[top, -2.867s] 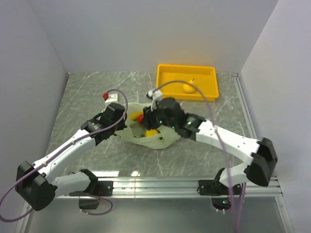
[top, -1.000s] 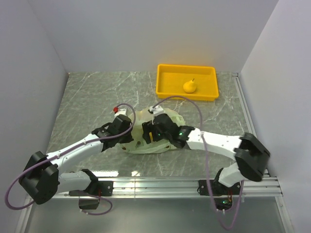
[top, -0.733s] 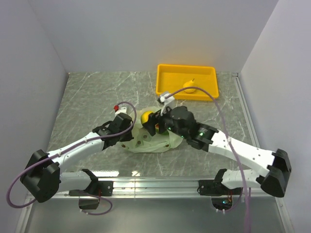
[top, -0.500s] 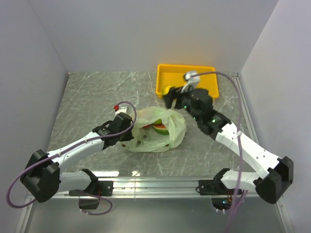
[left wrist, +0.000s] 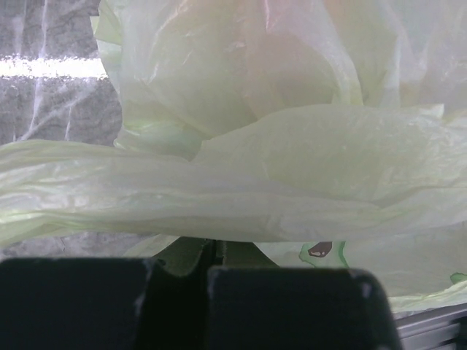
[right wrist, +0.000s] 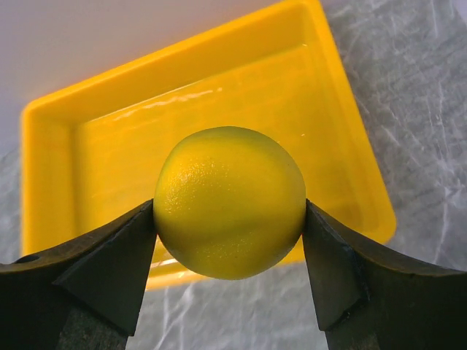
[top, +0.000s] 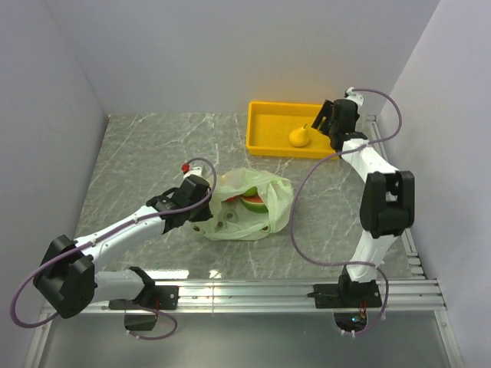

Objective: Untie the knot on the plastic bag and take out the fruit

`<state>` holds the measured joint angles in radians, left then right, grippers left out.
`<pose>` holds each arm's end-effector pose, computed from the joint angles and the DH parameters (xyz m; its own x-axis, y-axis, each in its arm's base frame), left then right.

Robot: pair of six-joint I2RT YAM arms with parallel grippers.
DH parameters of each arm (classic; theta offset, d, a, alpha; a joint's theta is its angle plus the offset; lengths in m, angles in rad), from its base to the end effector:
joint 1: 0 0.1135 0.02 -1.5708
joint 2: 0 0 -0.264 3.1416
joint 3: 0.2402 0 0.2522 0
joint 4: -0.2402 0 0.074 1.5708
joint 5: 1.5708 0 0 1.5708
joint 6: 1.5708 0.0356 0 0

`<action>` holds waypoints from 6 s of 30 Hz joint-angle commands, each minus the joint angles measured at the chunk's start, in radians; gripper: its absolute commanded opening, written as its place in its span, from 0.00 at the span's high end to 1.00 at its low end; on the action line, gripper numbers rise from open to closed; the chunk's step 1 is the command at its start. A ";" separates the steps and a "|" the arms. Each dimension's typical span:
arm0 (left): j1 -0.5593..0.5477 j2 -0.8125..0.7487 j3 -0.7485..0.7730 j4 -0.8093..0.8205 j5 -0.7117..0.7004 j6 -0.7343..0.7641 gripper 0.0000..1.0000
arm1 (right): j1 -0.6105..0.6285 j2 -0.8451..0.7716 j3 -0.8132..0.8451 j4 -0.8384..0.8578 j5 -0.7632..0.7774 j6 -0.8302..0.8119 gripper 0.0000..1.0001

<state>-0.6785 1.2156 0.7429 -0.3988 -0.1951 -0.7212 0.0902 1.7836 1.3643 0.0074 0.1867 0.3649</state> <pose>0.1941 -0.1476 0.2196 -0.7899 -0.1953 -0.5814 -0.0039 0.9496 -0.3136 0.4227 0.0316 0.2830 -0.3436 0.3210 -0.8825 0.2179 0.9414 0.2576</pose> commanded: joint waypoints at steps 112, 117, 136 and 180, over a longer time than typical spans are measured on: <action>-0.018 -0.148 -0.013 0.000 0.036 -0.187 1.00 | 0.753 0.284 -0.047 -0.009 0.172 0.612 0.30; -0.018 -0.163 -0.025 -0.005 0.016 -0.198 0.99 | 0.753 0.206 -0.112 0.040 0.146 0.517 0.68; 0.030 -0.080 0.042 0.026 -0.133 -0.072 0.99 | 0.754 -0.461 -0.436 0.056 -0.344 0.006 1.00; 0.033 -0.077 0.059 -0.040 -0.040 -0.123 0.99 | 0.088 0.151 0.394 -0.127 -0.265 0.008 0.16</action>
<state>-0.6491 1.1542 0.7692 -0.4313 -0.2253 -0.8360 0.1341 2.1143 1.7584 -0.1093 -0.0879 0.4450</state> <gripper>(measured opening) 0.013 0.846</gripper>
